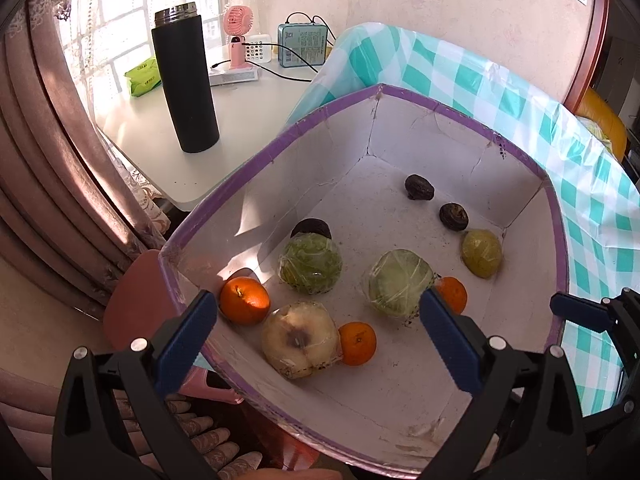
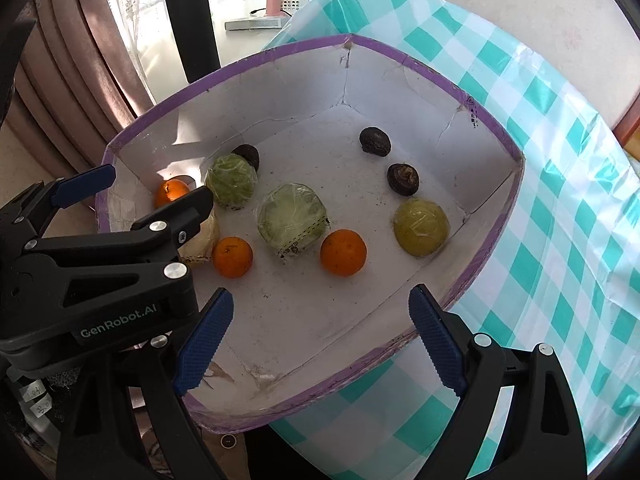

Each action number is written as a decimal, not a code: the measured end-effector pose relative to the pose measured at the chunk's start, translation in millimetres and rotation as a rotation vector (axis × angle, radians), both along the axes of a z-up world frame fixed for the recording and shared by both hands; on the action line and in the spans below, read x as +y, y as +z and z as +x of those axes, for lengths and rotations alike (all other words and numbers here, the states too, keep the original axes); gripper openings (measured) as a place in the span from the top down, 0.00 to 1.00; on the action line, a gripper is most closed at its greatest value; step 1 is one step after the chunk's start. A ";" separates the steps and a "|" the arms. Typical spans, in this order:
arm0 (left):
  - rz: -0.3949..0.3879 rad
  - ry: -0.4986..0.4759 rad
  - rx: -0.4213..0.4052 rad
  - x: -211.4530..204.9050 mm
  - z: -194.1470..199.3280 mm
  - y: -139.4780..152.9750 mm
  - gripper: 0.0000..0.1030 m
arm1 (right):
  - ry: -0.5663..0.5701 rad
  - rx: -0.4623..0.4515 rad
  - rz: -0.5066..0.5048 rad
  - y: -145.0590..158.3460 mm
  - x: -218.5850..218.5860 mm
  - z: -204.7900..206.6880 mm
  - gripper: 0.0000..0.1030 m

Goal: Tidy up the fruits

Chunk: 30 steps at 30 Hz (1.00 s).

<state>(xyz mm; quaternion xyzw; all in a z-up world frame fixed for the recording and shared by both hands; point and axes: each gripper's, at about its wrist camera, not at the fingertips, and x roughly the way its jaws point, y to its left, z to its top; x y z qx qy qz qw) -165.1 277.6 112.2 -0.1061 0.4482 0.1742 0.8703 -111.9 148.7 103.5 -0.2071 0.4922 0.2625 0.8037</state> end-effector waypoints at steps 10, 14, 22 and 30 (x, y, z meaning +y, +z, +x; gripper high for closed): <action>0.046 -0.004 0.028 -5.1 -7.4 3.6 0.02 | -0.007 -0.007 0.029 1.5 -2.8 1.3 0.16; 0.031 -0.007 0.024 -3.1 -8.8 4.3 0.02 | -0.010 -0.007 0.031 1.3 -2.4 1.3 0.16; 0.023 -0.009 0.021 -2.8 -8.7 4.2 0.02 | -0.007 -0.021 0.016 1.0 -1.5 -0.2 0.16; 0.020 -0.015 0.015 -3.5 -7.7 5.9 0.02 | -0.009 -0.026 0.014 -0.2 -0.8 -0.6 0.16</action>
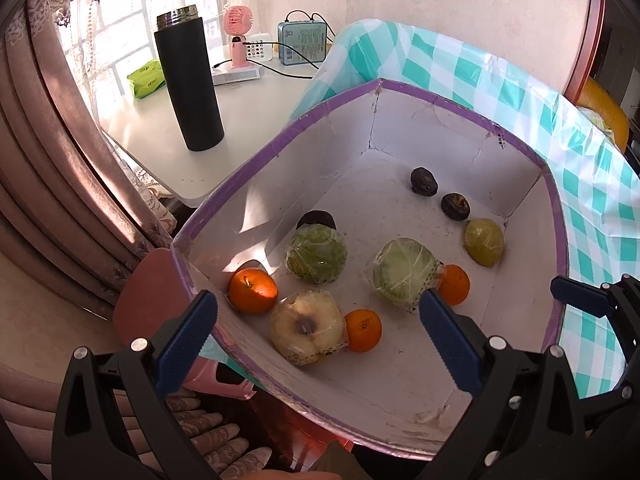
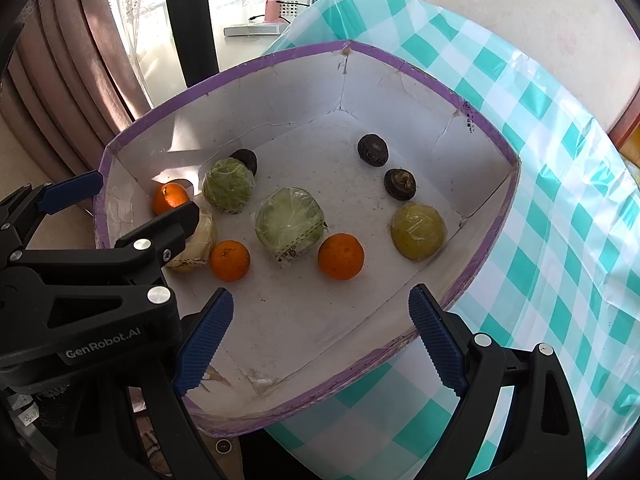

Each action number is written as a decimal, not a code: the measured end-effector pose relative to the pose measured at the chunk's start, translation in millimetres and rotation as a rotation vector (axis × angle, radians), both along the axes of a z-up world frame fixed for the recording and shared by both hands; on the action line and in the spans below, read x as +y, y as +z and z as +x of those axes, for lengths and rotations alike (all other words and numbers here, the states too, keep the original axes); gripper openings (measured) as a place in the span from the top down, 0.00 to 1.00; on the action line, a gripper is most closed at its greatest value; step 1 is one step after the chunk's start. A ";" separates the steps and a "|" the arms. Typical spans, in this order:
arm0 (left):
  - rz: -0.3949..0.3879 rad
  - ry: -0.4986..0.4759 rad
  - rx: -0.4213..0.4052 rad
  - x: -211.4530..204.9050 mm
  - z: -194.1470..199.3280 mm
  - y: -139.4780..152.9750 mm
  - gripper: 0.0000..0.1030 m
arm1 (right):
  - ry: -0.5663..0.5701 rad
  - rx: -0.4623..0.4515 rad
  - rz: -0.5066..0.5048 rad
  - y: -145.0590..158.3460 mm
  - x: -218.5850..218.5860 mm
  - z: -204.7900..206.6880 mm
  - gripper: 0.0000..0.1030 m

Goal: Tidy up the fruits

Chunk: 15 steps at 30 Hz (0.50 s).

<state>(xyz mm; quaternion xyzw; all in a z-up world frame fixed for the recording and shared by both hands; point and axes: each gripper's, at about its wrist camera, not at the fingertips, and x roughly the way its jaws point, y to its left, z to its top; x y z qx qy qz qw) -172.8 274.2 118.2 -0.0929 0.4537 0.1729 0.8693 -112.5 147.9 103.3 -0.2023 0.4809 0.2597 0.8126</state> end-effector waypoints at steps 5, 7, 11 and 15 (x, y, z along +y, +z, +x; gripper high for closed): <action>0.001 -0.004 0.000 -1.3 -0.2 -0.3 0.02 | 0.002 0.000 0.000 0.2 -0.5 -0.4 0.16; 0.000 -0.005 0.001 -1.2 0.1 -0.6 0.02 | 0.002 -0.001 0.000 0.3 -0.5 -0.6 0.16; 0.001 -0.004 0.001 -1.5 0.1 -0.6 0.02 | 0.001 -0.001 0.000 0.3 -0.2 -0.7 0.16; 0.001 -0.004 0.001 -1.2 0.0 -0.7 0.02 | 0.001 0.000 0.000 0.3 -0.3 -0.8 0.16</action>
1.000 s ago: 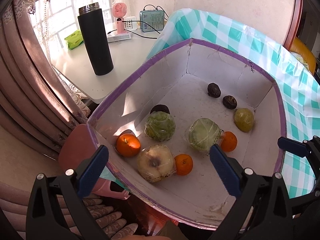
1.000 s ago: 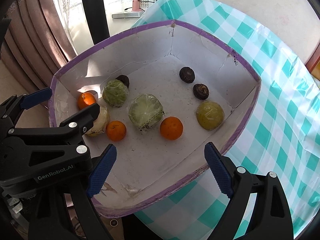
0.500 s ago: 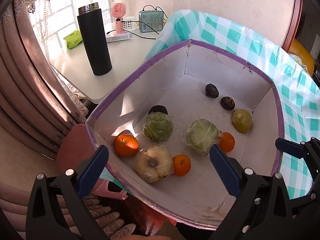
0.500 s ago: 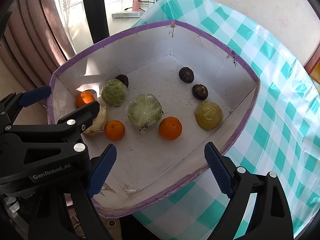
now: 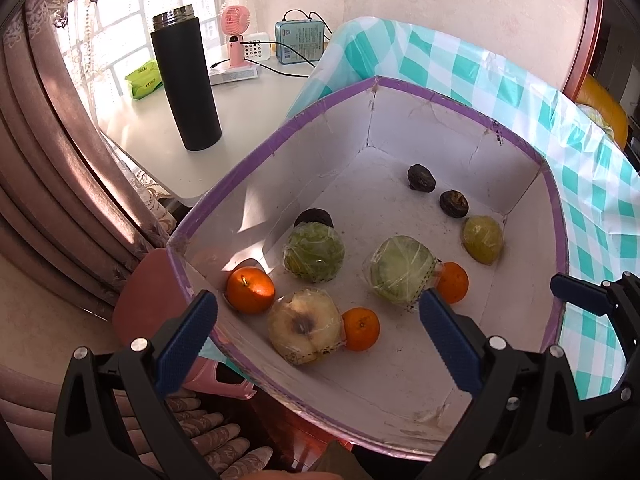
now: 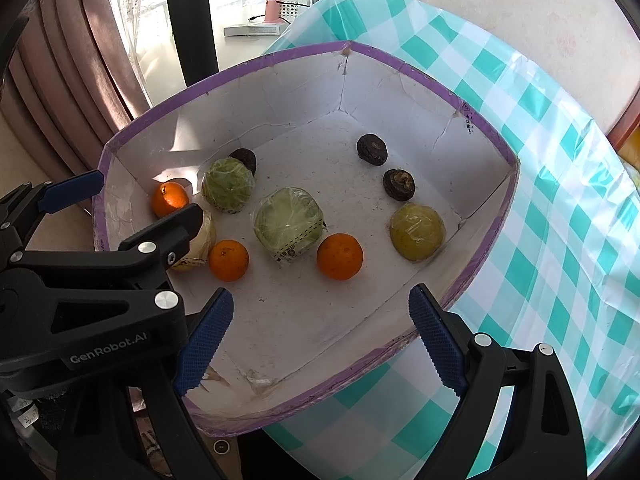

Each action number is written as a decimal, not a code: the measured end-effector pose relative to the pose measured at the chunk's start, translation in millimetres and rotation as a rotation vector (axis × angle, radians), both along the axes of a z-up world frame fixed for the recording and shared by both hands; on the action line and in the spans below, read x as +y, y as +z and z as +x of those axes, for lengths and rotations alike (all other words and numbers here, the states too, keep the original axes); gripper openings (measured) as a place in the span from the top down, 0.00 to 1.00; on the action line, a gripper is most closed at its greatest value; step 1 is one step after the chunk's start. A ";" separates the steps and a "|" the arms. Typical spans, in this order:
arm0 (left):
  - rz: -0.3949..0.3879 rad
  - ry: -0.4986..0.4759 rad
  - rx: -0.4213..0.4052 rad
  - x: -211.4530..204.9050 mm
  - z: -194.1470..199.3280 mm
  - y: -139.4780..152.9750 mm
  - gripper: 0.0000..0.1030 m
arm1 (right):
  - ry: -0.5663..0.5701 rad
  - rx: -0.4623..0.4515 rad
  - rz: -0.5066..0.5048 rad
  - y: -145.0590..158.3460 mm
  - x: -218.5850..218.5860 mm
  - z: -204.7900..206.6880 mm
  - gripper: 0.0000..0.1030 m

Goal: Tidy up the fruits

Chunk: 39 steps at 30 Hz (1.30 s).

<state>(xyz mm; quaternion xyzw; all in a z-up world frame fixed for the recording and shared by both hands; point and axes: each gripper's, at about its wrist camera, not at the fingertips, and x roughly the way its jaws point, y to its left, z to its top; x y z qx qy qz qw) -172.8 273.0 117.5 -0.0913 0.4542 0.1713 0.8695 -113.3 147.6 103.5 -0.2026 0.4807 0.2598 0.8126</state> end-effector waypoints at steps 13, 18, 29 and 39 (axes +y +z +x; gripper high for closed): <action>0.001 -0.003 0.008 0.6 0.3 -3.1 0.02 | -0.002 -0.001 0.000 -0.1 0.4 -0.2 0.16; 0.000 -0.001 0.010 2.3 1.1 -3.8 0.02 | -0.001 -0.003 -0.002 -0.1 0.1 -0.6 0.16; -0.001 -0.001 0.011 2.5 1.2 -4.1 0.02 | -0.002 -0.008 -0.008 0.2 0.8 -0.7 0.16; -0.001 0.006 0.017 3.8 2.3 -5.5 0.02 | -0.007 -0.010 -0.008 0.2 2.7 -1.0 0.16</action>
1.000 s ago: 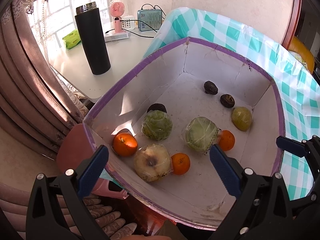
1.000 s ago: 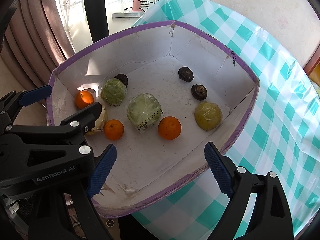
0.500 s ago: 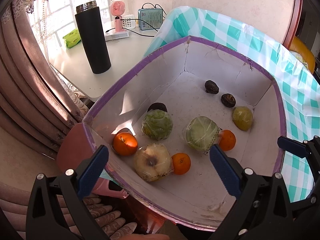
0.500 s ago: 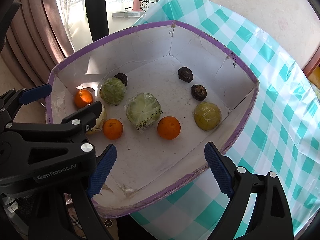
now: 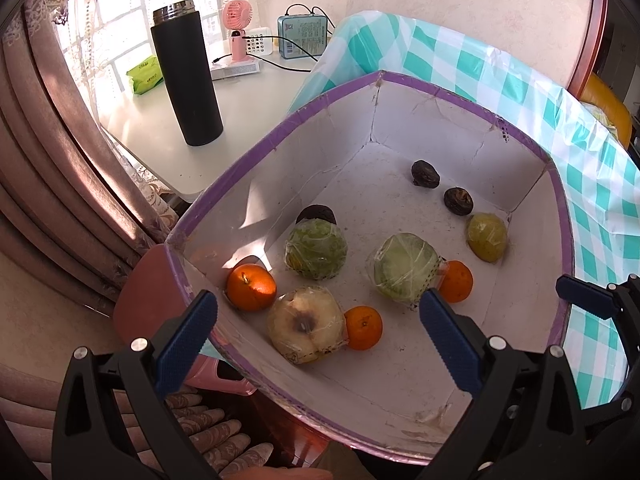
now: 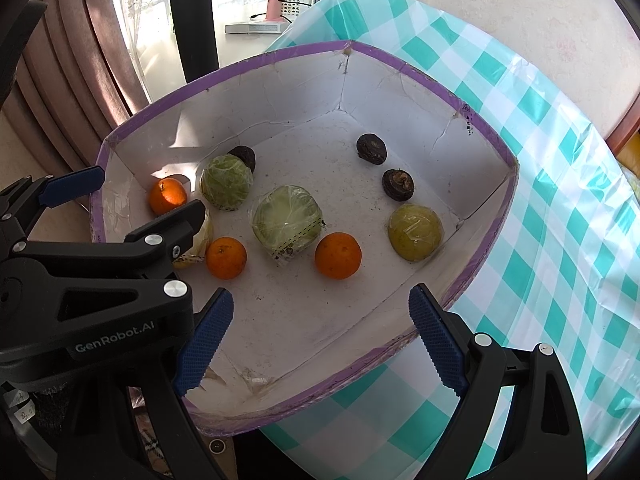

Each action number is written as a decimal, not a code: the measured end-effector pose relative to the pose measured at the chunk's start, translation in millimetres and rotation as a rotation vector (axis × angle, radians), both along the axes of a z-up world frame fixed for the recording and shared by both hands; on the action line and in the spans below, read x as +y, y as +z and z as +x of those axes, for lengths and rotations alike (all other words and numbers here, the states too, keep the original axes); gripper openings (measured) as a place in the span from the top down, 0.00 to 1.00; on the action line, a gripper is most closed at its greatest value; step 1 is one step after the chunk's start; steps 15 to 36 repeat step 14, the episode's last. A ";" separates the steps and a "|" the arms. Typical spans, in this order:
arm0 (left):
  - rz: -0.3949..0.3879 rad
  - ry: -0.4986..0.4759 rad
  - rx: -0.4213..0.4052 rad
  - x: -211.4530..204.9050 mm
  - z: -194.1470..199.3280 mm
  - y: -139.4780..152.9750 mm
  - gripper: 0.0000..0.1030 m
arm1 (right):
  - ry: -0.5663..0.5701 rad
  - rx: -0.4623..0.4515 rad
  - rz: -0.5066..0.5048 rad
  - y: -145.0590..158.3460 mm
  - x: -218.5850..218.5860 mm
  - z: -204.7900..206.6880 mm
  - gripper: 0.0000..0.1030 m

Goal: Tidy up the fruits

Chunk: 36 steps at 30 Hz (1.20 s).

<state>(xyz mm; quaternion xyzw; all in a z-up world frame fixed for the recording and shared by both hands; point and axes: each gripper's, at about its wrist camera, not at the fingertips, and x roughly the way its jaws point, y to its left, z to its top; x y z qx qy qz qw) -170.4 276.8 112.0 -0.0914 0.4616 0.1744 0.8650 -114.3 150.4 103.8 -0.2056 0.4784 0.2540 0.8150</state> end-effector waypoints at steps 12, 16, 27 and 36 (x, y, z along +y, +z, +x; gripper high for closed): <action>0.105 0.079 0.035 -8.2 4.3 17.5 0.02 | 0.008 0.017 0.069 5.4 -4.9 2.7 0.16; 0.130 0.080 0.015 -17.2 1.9 30.6 0.02 | 0.020 0.007 0.131 15.9 -13.7 -1.3 0.16; 0.130 0.080 0.015 -17.2 1.9 30.6 0.02 | 0.020 0.007 0.131 15.9 -13.7 -1.3 0.16; 0.130 0.080 0.015 -17.2 1.9 30.6 0.02 | 0.020 0.007 0.131 15.9 -13.7 -1.3 0.16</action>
